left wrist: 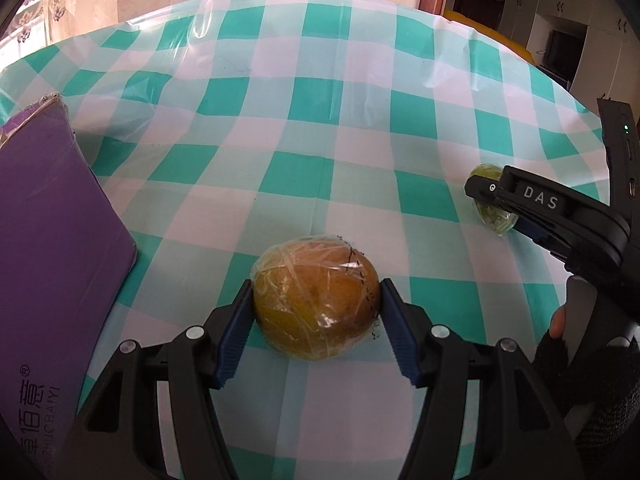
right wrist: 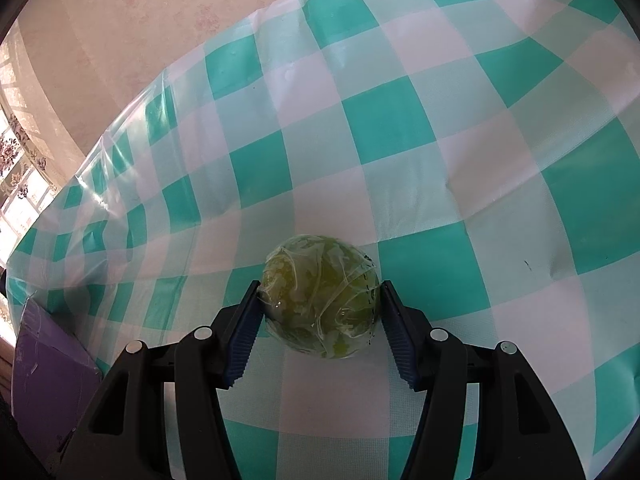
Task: Organize fruits
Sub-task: 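Carry both bagged fruits over the purple box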
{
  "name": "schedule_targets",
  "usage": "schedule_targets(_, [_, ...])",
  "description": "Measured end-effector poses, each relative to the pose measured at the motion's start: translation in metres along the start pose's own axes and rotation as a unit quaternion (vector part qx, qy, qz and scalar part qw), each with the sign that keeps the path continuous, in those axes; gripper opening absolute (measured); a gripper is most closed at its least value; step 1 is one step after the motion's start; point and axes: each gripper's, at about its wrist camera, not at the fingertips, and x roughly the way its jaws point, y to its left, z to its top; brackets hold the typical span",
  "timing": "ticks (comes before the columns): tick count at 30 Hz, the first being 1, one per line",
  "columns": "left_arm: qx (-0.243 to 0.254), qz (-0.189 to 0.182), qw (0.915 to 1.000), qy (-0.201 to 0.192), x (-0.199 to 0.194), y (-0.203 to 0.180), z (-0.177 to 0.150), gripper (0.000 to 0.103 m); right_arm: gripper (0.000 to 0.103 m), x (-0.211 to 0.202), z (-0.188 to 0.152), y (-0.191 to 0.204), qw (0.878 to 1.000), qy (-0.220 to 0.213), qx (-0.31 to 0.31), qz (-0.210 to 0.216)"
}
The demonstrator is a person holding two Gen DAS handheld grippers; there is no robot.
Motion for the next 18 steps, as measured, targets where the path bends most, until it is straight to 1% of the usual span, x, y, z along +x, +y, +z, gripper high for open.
schedule_targets(2, [-0.007,-0.012,0.9999,0.002,0.001,0.003,-0.001,0.062,0.057,0.001,0.000,-0.001,1.000,0.001,0.003,-0.001])
schedule_targets(5, [-0.032,-0.031,0.9990,0.009,0.005,0.012,0.001,0.062,0.057,0.000,0.000,-0.002,1.000,-0.002,0.007,-0.001])
schedule_targets(9, [-0.041,-0.038,0.9984,0.005,0.004,0.015,0.001,0.062,0.057,-0.003,-0.001,-0.003,1.000,-0.010,0.009,-0.011])
schedule_targets(12, [-0.047,-0.045,0.9978,0.003,0.004,0.017,0.001,0.062,0.057,-0.011,-0.005,-0.004,0.999,-0.027,0.017,-0.025])
schedule_targets(15, [-0.046,-0.048,0.9978,0.002,0.003,0.016,0.001,0.062,0.057,-0.021,-0.015,-0.001,0.998,-0.031,0.018,-0.047])
schedule_targets(18, [-0.041,-0.050,0.9979,-0.002,0.002,0.015,0.000,0.062,0.057,-0.033,-0.032,0.003,0.998,-0.031,0.026,-0.053])
